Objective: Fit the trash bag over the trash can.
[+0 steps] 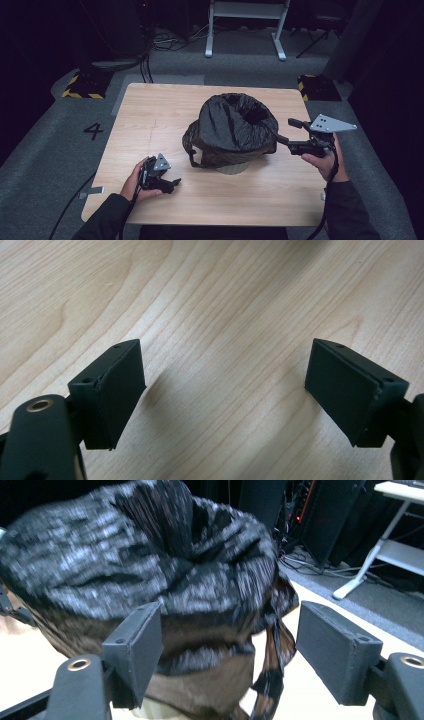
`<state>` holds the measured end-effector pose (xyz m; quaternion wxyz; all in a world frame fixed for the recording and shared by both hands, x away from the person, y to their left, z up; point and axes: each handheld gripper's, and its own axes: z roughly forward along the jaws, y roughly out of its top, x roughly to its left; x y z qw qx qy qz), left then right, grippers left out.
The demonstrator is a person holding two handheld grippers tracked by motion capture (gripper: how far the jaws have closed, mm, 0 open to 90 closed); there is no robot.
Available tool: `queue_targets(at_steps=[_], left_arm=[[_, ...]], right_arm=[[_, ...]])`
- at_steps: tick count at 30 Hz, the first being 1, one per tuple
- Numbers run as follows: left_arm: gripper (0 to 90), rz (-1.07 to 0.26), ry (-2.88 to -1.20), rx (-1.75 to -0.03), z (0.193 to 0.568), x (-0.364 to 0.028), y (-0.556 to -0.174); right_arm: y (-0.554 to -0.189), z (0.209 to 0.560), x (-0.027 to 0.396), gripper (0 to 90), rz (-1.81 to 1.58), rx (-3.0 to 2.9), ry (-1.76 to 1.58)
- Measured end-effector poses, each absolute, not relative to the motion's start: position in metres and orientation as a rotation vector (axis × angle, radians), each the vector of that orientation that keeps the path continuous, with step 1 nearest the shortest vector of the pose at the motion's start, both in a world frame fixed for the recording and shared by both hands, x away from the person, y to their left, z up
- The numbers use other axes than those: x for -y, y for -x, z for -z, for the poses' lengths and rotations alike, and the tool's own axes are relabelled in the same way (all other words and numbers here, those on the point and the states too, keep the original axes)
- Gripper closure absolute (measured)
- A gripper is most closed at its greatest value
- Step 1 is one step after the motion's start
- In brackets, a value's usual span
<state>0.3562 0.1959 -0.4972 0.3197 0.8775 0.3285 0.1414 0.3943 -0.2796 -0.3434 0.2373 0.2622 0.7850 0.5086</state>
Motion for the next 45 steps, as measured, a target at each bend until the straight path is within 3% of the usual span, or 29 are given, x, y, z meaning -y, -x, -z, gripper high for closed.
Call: queue_targets(at_steps=[5,18,36,45], left_arm=[[16.1,-0.314,-2.258,-0.880,0.502,-0.203,-0.357],[15.7,-0.323,-2.251,-0.877,0.503,-0.204,-0.356],[15.7,-0.314,-2.252,-0.865,0.503,-0.204,-0.357],[15.7,-0.314,-2.253,-0.865,0.503,-0.204,-0.357]], right_arm=[[-0.397,0.333,0.269,26.6,-1.388,-2.141,-0.700],[-0.415,0.304,0.230,28.5,-1.387,-2.166,-0.662],[-0.445,0.311,0.169,29.1,-1.286,-2.363,-0.633],[-0.447,0.321,0.150,29.3,-1.014,-2.504,-0.569]])
